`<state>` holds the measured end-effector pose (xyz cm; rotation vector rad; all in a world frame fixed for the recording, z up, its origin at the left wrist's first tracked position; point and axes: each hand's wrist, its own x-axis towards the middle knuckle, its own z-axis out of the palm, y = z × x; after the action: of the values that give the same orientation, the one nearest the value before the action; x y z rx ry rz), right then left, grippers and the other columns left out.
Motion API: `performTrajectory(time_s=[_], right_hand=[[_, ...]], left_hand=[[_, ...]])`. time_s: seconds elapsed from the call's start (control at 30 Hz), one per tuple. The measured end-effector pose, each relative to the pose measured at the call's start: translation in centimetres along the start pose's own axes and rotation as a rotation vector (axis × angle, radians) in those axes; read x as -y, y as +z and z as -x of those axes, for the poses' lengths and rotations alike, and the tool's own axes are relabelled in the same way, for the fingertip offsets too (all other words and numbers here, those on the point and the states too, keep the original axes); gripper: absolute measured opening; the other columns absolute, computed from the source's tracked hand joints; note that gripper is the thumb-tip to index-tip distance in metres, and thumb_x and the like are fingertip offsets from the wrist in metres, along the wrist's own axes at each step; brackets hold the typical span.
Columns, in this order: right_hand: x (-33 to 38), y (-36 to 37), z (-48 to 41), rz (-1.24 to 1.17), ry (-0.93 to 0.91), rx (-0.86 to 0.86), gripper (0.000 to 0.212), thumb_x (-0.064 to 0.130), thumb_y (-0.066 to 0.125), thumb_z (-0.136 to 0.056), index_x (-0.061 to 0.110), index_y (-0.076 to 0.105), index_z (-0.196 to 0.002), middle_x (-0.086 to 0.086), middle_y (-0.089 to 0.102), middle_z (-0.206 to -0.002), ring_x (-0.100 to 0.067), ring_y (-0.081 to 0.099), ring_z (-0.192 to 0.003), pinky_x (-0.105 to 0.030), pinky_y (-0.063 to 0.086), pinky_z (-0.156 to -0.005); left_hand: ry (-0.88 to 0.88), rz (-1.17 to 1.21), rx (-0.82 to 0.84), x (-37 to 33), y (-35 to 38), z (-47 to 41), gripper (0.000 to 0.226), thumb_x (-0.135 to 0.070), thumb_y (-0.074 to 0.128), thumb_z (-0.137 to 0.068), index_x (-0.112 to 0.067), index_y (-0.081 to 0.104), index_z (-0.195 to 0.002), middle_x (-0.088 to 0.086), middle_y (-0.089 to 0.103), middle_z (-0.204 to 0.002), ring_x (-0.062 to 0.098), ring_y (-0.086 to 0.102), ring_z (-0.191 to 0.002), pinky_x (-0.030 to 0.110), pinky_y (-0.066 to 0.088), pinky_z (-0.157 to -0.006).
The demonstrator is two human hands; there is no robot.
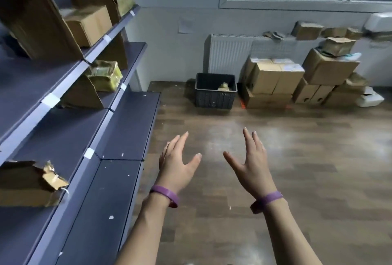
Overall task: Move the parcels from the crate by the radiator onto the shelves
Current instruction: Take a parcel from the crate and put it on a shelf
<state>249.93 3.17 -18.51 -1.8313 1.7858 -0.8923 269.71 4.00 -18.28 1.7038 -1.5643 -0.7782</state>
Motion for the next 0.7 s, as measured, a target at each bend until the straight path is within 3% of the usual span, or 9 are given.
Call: performTrajectory(time_s=[0.3, 0.7], right_hand=[[-5.0, 1.3, -16.7, -0.045, 0.044, -0.023, 0.081, 0.043, 0.063, -0.089, 0.017, 0.02, -0.152, -0.006, 0.019, -0.159, -0.019, 0.006, -0.149, -0.039, 0.014, -0.12], [-9.3, 0.1, -45.5, -0.063, -0.071, 0.053, 0.081, 0.042, 0.064, -0.088, 0.018, 0.021, -0.153, -0.008, 0.017, -0.159, -0.021, 0.006, -0.148, -0.035, 0.01, -0.119]], left_hand=[[-0.004, -0.019, 0.03, -1.2, 4.3, -16.9, 0.065, -0.034, 0.063, -0.087, -0.036, 0.032, -0.144, -0.006, 0.027, -0.153, 0.011, 0.017, -0.143, 0.04, 0.018, -0.117], [-0.022, -0.022, -0.099, -8.0, 9.9, -42.1, 0.066, -0.035, 0.063, -0.086, -0.037, 0.031, -0.145, -0.006, 0.027, -0.153, 0.014, 0.018, -0.144, 0.044, 0.023, -0.116]])
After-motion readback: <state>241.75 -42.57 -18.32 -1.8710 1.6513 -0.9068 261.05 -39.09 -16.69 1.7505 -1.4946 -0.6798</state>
